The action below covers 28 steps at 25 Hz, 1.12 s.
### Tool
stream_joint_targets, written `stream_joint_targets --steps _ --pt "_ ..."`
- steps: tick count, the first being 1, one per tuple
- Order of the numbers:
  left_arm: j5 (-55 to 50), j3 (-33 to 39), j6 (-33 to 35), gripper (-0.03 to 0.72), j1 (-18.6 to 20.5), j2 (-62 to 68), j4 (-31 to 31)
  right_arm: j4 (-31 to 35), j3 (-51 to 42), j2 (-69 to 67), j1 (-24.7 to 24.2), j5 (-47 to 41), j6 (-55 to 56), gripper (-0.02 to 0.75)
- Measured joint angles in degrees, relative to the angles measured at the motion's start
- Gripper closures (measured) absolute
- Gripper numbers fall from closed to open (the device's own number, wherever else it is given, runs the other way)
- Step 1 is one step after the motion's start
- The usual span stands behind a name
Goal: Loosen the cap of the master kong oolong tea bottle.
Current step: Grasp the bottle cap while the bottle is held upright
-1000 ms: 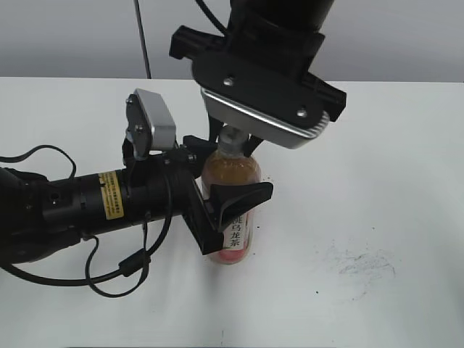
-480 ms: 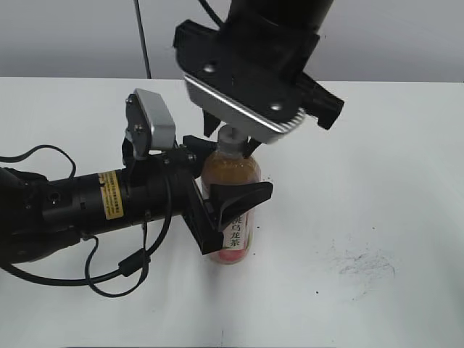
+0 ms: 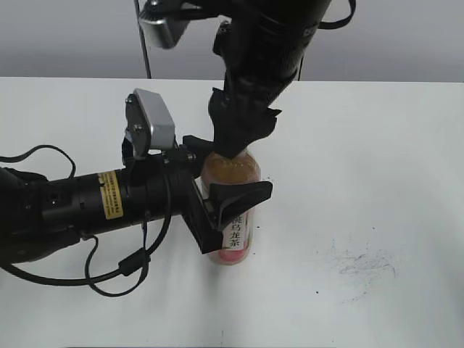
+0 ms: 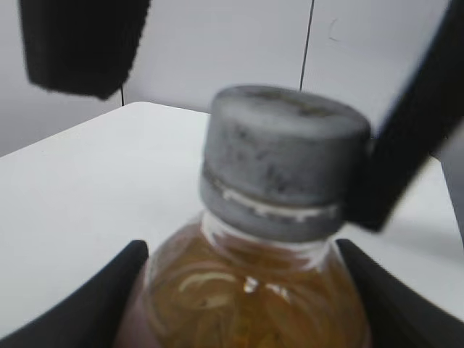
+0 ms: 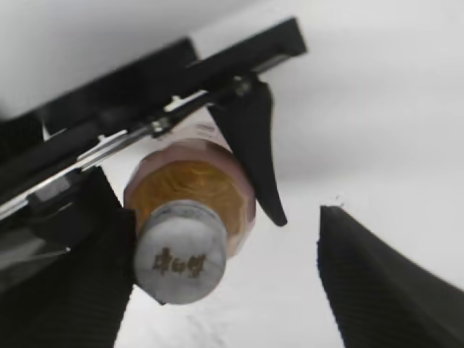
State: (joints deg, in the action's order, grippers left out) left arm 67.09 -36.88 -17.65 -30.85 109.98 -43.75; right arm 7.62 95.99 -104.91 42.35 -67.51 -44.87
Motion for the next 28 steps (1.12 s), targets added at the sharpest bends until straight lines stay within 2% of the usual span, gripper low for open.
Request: stream_joint_targets --steps 5,9,13,22,26,28 --pt "0.0 0.0 -0.2 0.24 0.1 0.0 0.1 -2.1 0.0 0.0 0.0 -2.1 27.3 0.171" --pt "0.0 0.0 -0.2 0.24 0.1 0.0 0.1 -2.1 0.0 0.0 0.0 -2.6 42.6 0.172" --pt "0.0 0.0 -0.2 0.24 0.1 0.0 0.0 -1.8 0.0 0.0 0.0 -2.6 52.8 0.2" --pt "0.1 0.0 -0.1 0.24 0.1 0.0 -0.4 0.8 0.1 0.0 0.0 -2.6 55.2 0.311" --pt "0.1 0.0 -0.1 0.24 0.1 0.0 -0.5 1.4 0.1 0.0 0.3 -2.4 51.5 0.435" --pt "0.1 0.0 0.0 0.24 0.1 0.0 -0.5 1.4 0.1 0.0 0.3 -2.4 48.5 0.458"
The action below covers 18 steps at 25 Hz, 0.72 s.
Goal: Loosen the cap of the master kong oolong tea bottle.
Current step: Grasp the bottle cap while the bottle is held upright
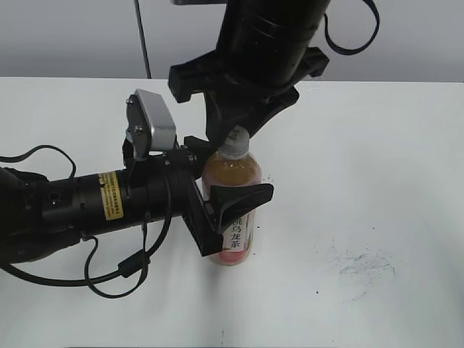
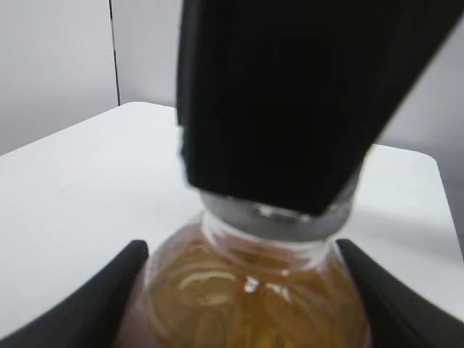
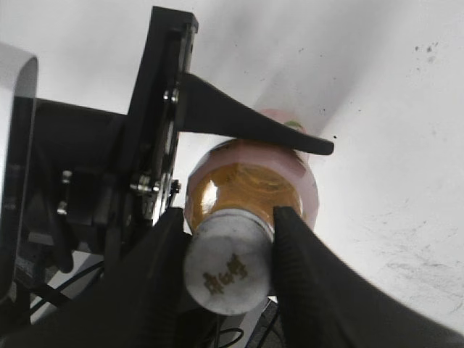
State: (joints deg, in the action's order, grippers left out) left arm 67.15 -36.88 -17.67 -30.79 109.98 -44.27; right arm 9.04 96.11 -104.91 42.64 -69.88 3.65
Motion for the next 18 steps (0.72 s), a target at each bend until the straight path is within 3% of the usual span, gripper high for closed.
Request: stream_joint_targets --steps 6,18 --pt "0.0 0.0 0.0 0.24 0.0 0.0 0.0 0.2 0.0 0.0 0.0 0.1 -13.0 0.458" --pt "-0.1 0.0 0.0 0.24 0.0 0.0 0.1 1.1 0.1 0.0 0.0 0.2 -53.6 0.461"
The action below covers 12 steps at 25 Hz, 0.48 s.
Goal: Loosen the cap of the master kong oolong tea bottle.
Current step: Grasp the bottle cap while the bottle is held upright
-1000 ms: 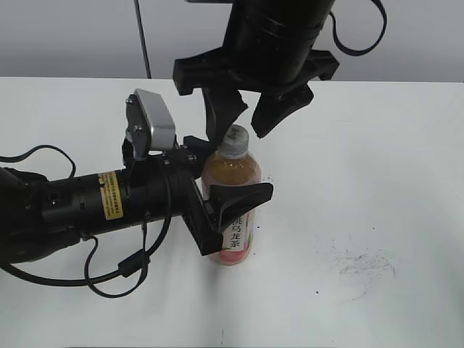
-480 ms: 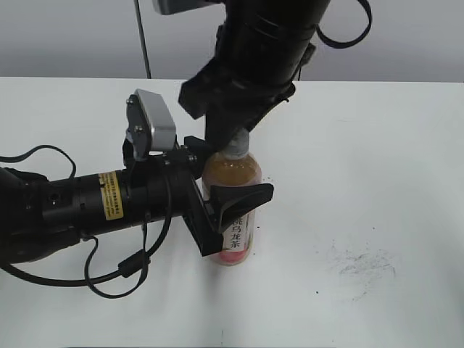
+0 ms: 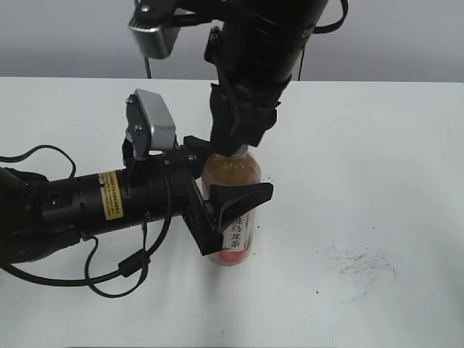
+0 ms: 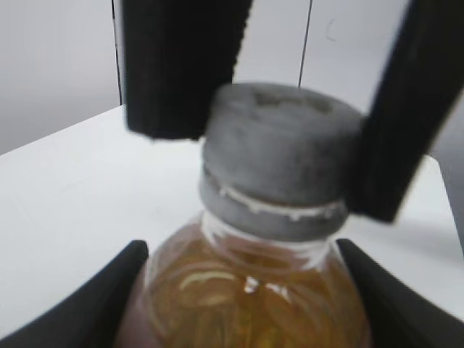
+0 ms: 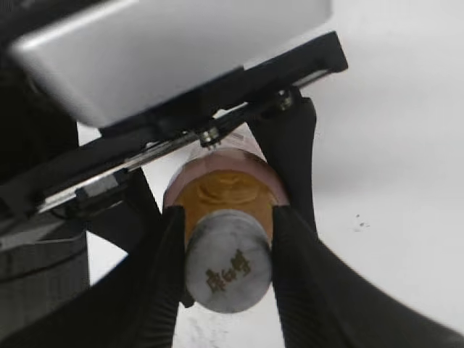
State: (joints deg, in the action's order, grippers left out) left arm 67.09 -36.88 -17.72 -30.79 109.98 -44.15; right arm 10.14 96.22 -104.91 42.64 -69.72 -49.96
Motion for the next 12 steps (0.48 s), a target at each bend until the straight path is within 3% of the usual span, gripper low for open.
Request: stream_joint_targets --steps 12 --pt "-0.1 0.0 -0.1 0.24 0.0 0.0 0.4 0.4 0.0 0.0 0.1 -0.6 -47.1 0.461"
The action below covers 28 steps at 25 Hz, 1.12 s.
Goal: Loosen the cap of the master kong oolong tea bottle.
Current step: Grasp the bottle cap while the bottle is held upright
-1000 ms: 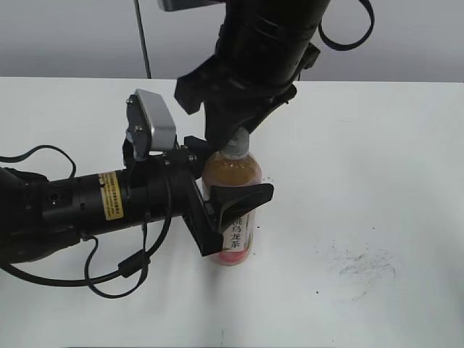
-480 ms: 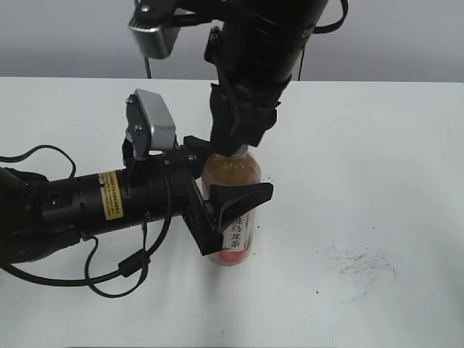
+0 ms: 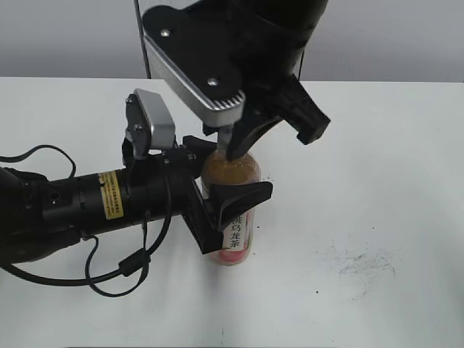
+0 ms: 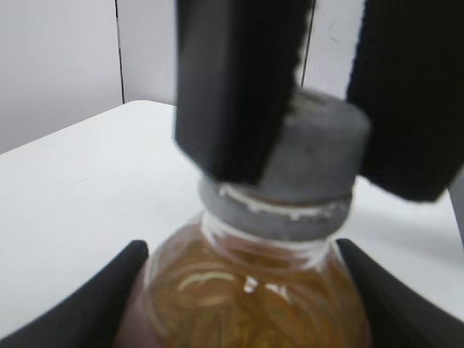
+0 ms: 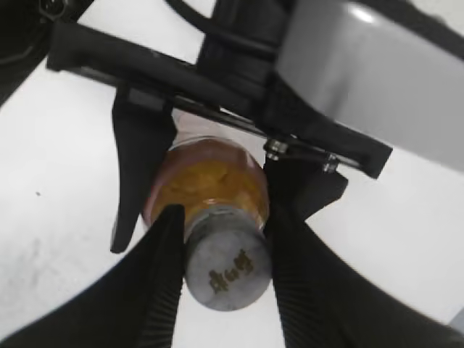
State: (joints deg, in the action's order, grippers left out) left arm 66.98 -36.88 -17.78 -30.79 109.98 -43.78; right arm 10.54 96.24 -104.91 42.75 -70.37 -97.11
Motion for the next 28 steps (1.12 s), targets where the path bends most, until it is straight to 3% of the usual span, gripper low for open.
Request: stream_joint_targets --steps 11,17,22,26,28 --pt "-0.2 0.0 -0.6 0.24 0.0 0.0 0.8 -0.7 0.0 0.0 0.0 -0.3 -39.5 0.461" --pt "-0.3 0.0 -0.7 0.24 0.0 0.0 1.0 -1.5 0.0 0.0 0.2 -0.3 -49.4 0.461" --pt "-0.3 0.0 -0.8 0.24 0.0 0.0 1.0 -1.8 0.0 0.0 0.2 -0.3 -48.3 0.461" --pt "-0.3 0.0 -0.7 0.24 0.0 0.0 0.7 -0.3 0.0 0.0 0.2 -0.2 -29.8 0.444" --pt "-0.1 0.0 -0.5 0.24 0.0 0.0 0.2 -0.1 0.0 0.0 0.2 0.3 -16.6 0.363"
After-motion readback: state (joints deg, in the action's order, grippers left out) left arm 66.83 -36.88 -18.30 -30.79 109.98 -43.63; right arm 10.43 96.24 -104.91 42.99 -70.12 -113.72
